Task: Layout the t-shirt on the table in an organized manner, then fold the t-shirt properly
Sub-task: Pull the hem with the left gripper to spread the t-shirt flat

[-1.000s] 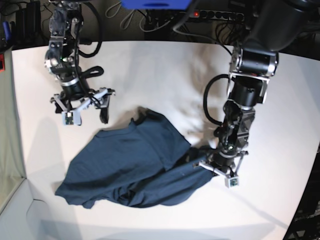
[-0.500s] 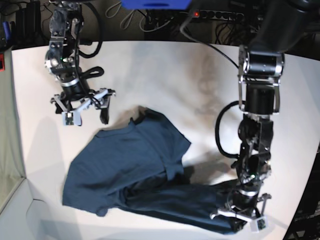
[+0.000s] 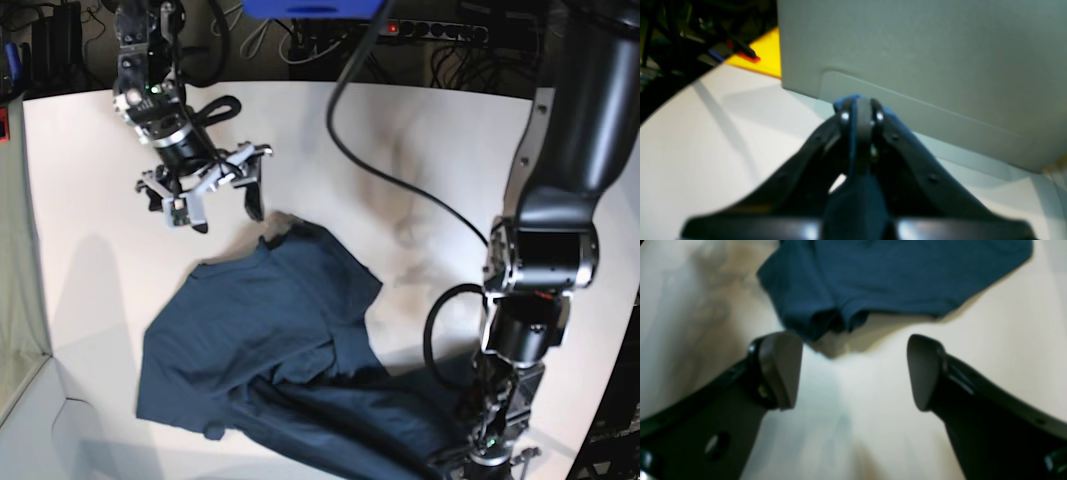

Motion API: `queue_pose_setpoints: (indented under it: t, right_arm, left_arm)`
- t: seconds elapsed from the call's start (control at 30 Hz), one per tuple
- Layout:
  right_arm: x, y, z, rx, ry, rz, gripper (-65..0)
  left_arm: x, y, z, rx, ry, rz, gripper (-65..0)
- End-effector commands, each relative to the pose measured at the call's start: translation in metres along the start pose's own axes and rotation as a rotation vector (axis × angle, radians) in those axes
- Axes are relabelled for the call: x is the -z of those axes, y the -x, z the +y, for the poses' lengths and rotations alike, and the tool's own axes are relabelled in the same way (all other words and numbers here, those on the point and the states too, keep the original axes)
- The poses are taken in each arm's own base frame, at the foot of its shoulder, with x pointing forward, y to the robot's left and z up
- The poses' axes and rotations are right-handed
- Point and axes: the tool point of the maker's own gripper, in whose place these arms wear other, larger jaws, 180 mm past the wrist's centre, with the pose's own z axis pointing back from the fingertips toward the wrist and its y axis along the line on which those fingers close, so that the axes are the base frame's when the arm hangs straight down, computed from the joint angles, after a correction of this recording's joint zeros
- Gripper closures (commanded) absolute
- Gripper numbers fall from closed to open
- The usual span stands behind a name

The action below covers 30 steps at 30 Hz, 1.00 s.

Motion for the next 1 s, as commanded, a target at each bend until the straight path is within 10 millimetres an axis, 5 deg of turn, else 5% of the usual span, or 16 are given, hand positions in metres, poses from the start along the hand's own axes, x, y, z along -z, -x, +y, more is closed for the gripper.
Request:
queue_pose_setpoints:
  t: [0.0, 0.13, 0.3, 0.4, 0.5, 0.57, 0.73, 0.87, 0.97]
  right_arm:
    - [-0.003, -0.014, 0.002, -0.007, -0.007, -0.052, -49.6]
    - [-0.006, -0.006, 0.004, -0.002, -0.011, -0.032, -49.6]
    - [-0.014, -0.019, 0.008, -0.014, -0.014, -0.071, -49.6]
    - [-0.015, -0.027, 0.012, -0.018, -0.025, -0.092, -49.6]
    - [-0.015, -0.026, 0.021, -0.018, -0.048, -0.087, -49.6]
    - [-0.014, -0.023, 0.025, -0.017, -0.058, -0.081, -49.6]
    - [-0.012, -0.026, 0.032, -0.002, -0.071, -0.089, -49.7]
    - [-0.004, -0.036, 0.039, 0.003, -0.088, -0.114, -49.9]
    - [0.007, -0.034, 0.040, 0.002, -0.099, -0.104, -49.8]
  left_arm:
    - [0.010, -0.062, -0.019, 0.017, 0.032, -0.148, -0.2]
    - [0.011, -0.104, -0.043, 0.076, 0.078, -0.264, -0.4]
    - [0.008, -0.117, -0.071, 0.188, 0.148, -0.301, -1.0]
    - [0.007, -0.114, -0.076, 0.238, 0.164, -0.299, -10.2]
    - [0.007, -0.109, -0.077, 0.273, 0.170, -0.292, -25.9]
    - [0.007, -0.096, -0.062, 0.307, 0.155, -0.271, -32.5]
    - [0.008, -0.089, -0.028, 0.305, 0.106, -0.257, -33.0]
    - [0.002, -0.052, -0.006, 0.304, 0.083, -0.193, -33.0]
    - [-0.011, 0.002, 0.031, 0.334, 0.046, -0.098, -33.0]
